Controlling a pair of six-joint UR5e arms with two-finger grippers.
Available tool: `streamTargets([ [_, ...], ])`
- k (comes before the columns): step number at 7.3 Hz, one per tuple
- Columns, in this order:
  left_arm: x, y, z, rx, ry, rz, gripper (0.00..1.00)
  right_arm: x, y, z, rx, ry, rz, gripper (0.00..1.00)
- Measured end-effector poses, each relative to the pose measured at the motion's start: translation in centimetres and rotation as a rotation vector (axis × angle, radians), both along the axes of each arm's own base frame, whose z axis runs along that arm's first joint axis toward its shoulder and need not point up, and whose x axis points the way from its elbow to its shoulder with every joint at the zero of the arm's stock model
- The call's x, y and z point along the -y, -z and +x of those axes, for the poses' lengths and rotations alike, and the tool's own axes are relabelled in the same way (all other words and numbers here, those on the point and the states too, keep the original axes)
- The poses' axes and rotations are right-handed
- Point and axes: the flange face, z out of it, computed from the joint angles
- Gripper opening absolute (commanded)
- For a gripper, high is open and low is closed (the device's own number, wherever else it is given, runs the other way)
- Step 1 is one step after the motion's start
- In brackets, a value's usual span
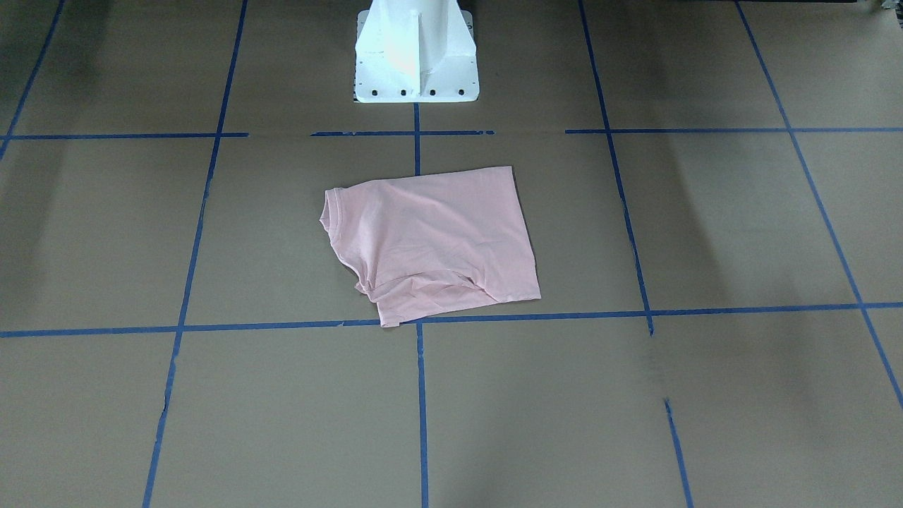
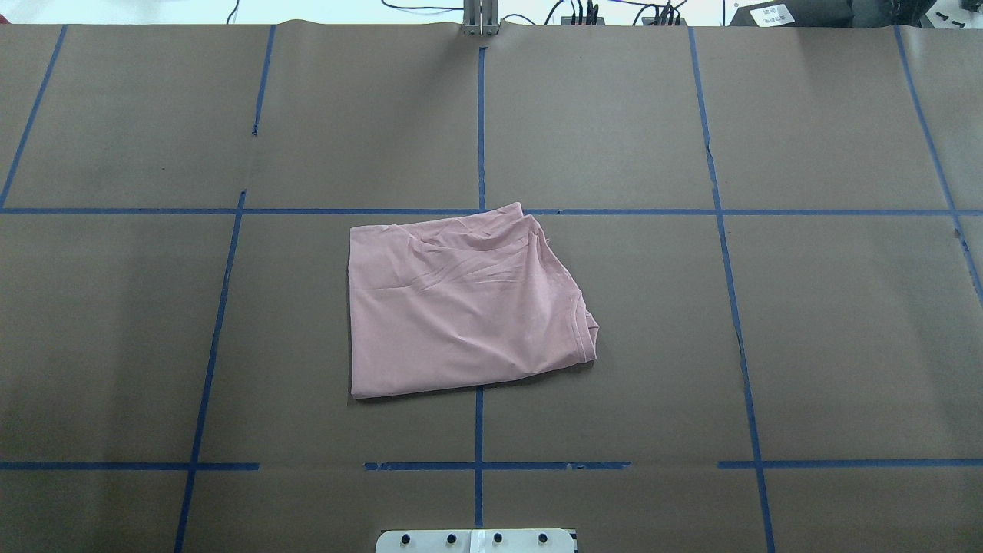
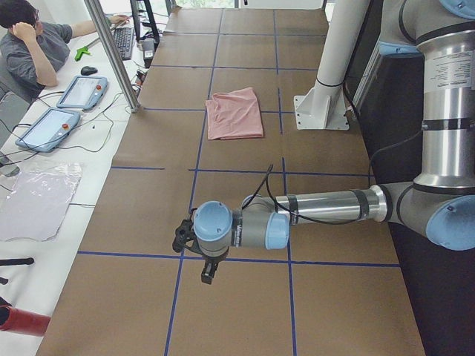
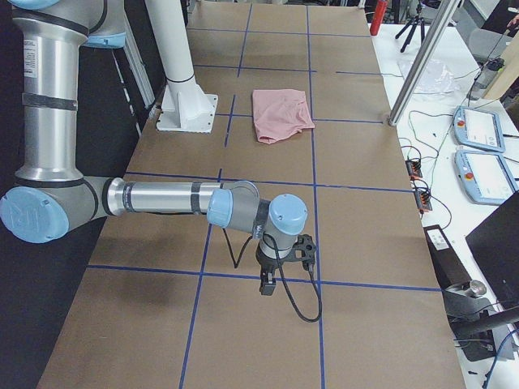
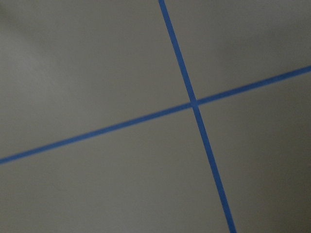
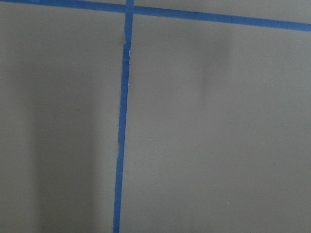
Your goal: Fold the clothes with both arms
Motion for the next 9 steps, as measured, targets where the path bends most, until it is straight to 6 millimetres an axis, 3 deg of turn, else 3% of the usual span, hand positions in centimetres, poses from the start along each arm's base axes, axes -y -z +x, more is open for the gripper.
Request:
streamTargets([
  [1,-0.2,0.0,-0.2,0.042,0.003,0.008,1.0,-0.1,-0.2,0.0,0.005,-0.003,-0.003,1.0],
  [5,0.9,4.1,-0.7,0.13,0.009,0.039,1.0,-0.1,0.1,0.4,0.018,-0.018,0.003,1.0],
  [9,0.5,3.4,-0.6,0.13,0.001,0.038,1.0,-1.0,-0.7,1.3,-0.018,-0.015,-0.003,1.0],
])
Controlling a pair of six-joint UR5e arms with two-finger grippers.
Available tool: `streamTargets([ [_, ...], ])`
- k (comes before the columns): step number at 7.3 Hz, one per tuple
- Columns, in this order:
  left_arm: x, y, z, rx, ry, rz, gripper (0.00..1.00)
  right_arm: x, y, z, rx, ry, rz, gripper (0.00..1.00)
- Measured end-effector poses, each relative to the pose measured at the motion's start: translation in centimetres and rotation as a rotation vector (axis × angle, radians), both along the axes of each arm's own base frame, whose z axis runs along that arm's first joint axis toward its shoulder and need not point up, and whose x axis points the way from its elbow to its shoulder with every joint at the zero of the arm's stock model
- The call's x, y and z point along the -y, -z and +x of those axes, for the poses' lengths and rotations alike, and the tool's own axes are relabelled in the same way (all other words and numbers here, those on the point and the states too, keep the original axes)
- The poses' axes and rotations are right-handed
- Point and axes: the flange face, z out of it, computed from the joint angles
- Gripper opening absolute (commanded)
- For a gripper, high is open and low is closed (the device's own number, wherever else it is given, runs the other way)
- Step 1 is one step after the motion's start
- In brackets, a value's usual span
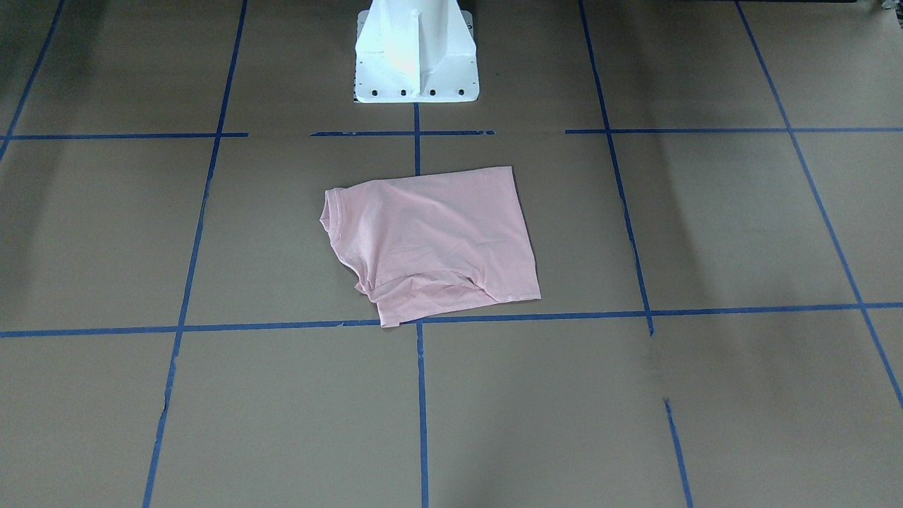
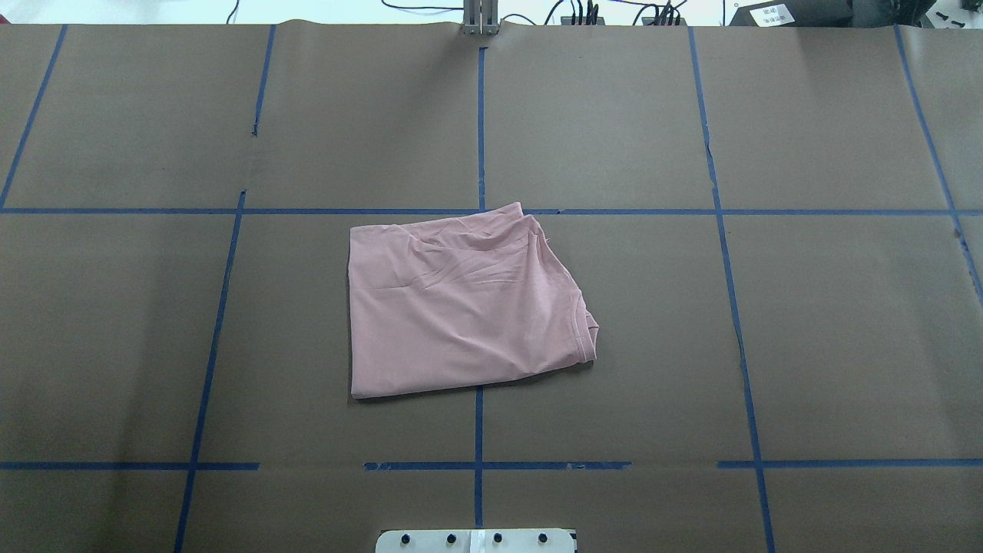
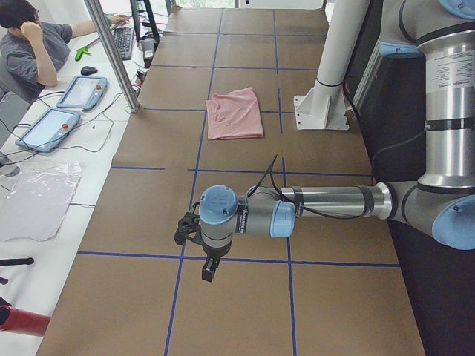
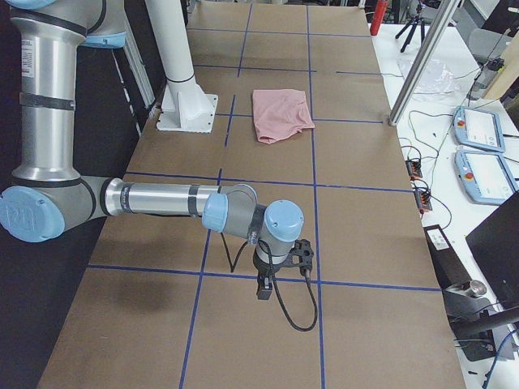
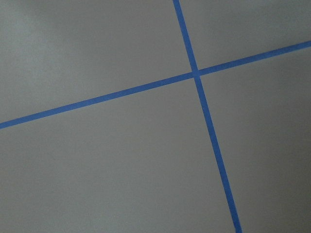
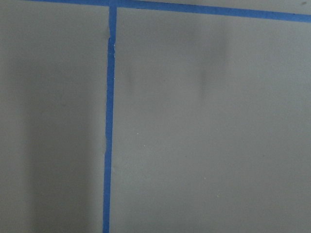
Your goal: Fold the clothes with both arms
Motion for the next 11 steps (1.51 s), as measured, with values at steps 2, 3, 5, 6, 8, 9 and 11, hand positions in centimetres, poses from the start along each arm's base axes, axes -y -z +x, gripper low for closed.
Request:
streamTargets([
  [2,-0.03,0.06,0.01,-0.002,0.002,-0.001,1.0,0.0,0.67,0.21,-0.026,-0.001,0.012,1.0],
  [3,-0.05,0.06,0.01,-0.003,0.003,-0.002,1.0,-0.06,0.77,0.2,-0.025,-0.004,0.012,1.0],
  [5,-0.06,0.06,0.06,-0.004,0.002,-0.002,1.0,-0.08,0.79,0.13,-0.023,-0.004,0.011,1.0],
  [6,-0.04,0.08,0.07,-0.004,0.002,-0.001,1.0,-0.06,0.82,0.12,-0.023,-0.004,0.012,1.0],
  [8,-0.01,0.12,0.07,-0.004,0.002,0.002,1.0,-0.03,0.85,0.11,-0.022,-0.004,0.012,1.0],
  [9,0.0,0.14,0.07,-0.004,0.001,0.003,1.0,-0.02,0.85,0.09,-0.021,-0.004,0.012,1.0],
  [11,0.02,0.16,0.06,-0.004,0.001,0.005,1.0,-0.01,0.85,0.06,-0.021,-0.003,0.012,1.0],
])
